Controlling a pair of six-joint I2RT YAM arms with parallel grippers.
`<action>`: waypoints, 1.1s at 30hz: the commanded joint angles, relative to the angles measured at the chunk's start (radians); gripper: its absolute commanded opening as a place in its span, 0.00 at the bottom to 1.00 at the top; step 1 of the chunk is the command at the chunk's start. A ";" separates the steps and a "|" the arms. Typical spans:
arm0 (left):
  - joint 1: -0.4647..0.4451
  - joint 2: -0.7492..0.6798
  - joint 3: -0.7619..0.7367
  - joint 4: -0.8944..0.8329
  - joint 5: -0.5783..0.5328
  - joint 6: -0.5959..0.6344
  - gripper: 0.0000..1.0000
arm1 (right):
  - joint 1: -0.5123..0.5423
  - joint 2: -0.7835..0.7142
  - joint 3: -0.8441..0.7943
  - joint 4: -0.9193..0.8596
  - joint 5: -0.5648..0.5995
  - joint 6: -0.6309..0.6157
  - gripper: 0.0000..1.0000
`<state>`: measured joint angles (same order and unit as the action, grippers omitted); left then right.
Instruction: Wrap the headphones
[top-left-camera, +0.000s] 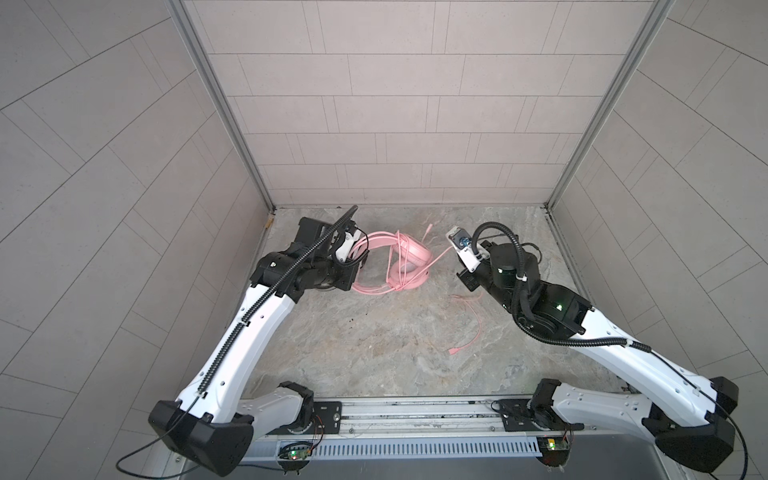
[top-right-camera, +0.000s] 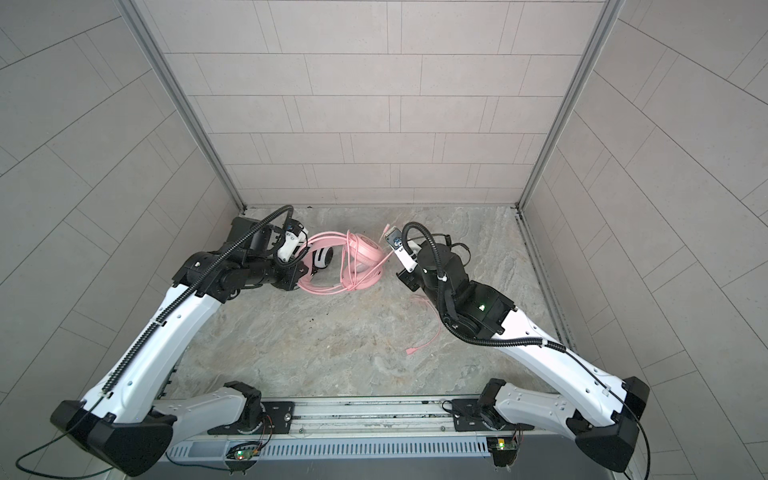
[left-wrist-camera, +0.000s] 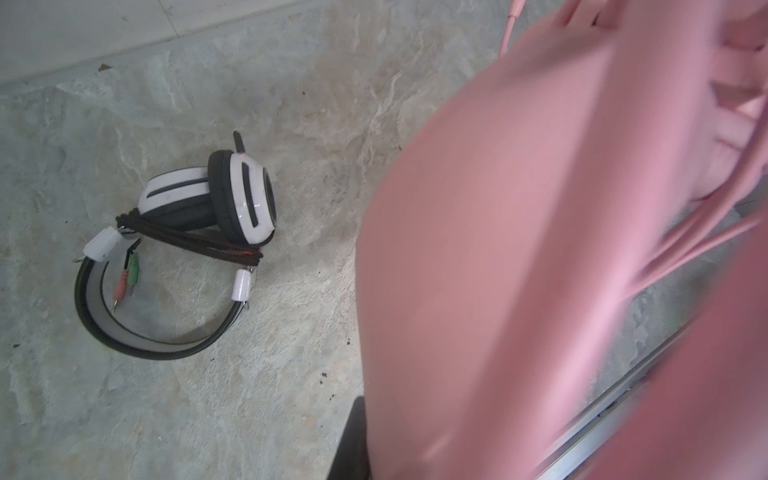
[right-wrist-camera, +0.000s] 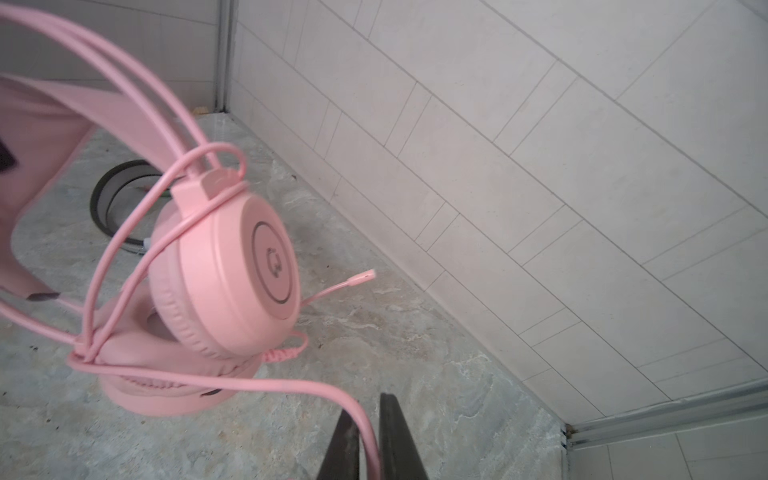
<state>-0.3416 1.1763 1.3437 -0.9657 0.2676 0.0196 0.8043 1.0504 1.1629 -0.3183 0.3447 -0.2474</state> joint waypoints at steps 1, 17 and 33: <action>0.009 -0.021 -0.004 -0.044 -0.043 0.037 0.00 | -0.014 -0.001 0.010 0.095 0.102 -0.001 0.11; -0.066 0.040 -0.024 -0.041 0.091 0.067 0.00 | -0.007 0.167 0.215 0.118 -0.229 -0.049 0.04; -0.097 -0.007 0.029 -0.166 0.424 0.177 0.00 | -0.224 0.324 0.201 0.171 -0.462 0.067 0.12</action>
<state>-0.4324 1.2060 1.3350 -1.0508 0.5377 0.1341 0.6277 1.4021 1.3804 -0.2695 -0.0662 -0.2317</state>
